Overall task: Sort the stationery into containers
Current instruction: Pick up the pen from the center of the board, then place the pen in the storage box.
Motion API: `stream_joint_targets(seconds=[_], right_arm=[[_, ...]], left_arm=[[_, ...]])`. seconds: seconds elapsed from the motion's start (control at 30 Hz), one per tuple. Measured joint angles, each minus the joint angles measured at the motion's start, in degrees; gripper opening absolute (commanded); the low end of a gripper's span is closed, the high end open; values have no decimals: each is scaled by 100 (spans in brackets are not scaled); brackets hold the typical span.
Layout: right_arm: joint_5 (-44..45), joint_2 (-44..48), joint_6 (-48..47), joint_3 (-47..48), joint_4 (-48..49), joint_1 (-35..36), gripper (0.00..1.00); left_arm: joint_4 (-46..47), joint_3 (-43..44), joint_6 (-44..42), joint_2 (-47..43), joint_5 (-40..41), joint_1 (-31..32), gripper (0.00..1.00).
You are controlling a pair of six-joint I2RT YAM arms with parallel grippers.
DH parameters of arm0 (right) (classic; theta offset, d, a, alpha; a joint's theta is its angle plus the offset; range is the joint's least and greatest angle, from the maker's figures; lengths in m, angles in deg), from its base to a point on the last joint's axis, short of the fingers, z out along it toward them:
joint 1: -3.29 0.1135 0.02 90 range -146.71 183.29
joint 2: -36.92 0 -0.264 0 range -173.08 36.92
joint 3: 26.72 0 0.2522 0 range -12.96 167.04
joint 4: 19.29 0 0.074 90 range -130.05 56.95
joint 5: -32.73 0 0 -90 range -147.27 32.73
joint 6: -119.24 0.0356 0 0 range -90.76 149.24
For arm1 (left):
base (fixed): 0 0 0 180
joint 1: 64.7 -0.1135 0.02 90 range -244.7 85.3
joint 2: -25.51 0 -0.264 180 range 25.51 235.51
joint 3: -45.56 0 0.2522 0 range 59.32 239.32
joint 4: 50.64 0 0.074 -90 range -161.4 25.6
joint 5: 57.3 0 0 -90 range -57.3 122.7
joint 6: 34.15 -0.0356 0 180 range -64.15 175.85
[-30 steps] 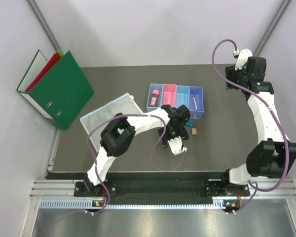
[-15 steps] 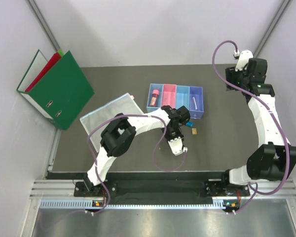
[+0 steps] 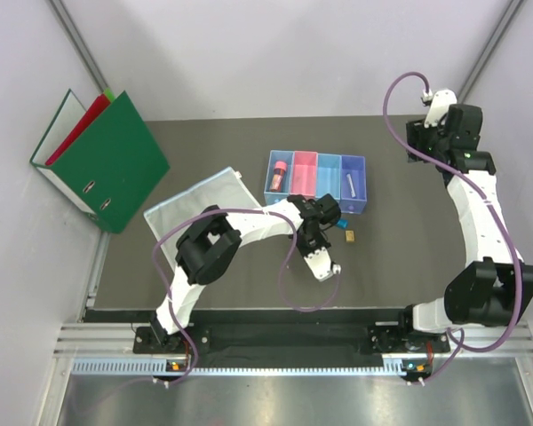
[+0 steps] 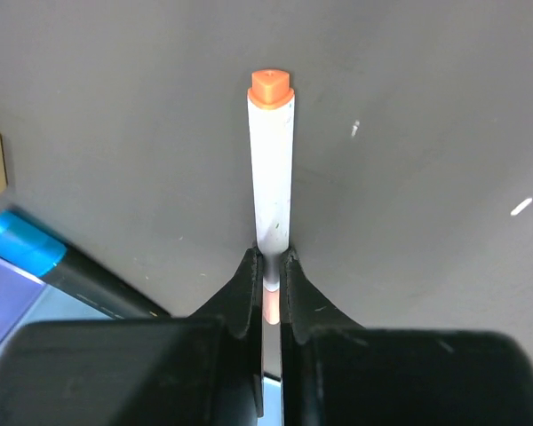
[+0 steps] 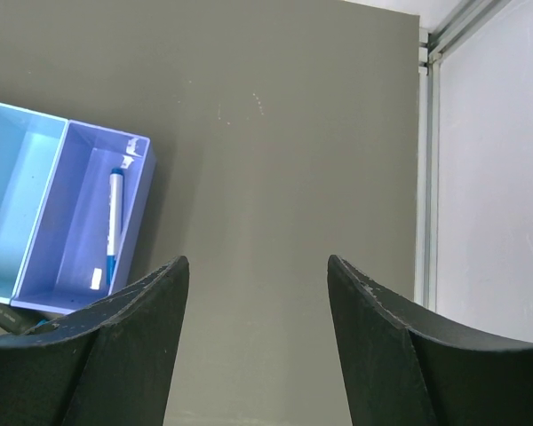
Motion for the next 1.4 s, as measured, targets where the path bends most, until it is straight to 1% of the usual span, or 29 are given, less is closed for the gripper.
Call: stream_joint_targets(seconds=[0.13, 0.43, 0.7, 0.87, 1.03, 1.27, 1.4], right_arm=[[0, 68, 0, 0, 2, 0, 64], [61, 236, 42, 4, 4, -85, 64], [328, 363, 146, 4, 11, -317, 63], [564, 444, 236, 7, 28, -675, 63], [673, 568, 234, 4, 28, -763, 63], [758, 855, 192, -109, 87, -828, 63], [785, 962, 186, -262, 111, -887, 63]], left_arm=[[15, 76, 568, 11, -70, 2, 0], [-105, 721, 2400, 70, -546, 87, 0], [-299, 1349, 3871, 68, -396, 76, 0], [-568, 2072, 4621, 175, -273, 17, 0], [-758, 2940, 5305, 522, -256, -59, 0], [-911, 3587, 6161, 988, -160, -214, 0], [-949, 3794, 6594, 1147, -98, -334, 0]])
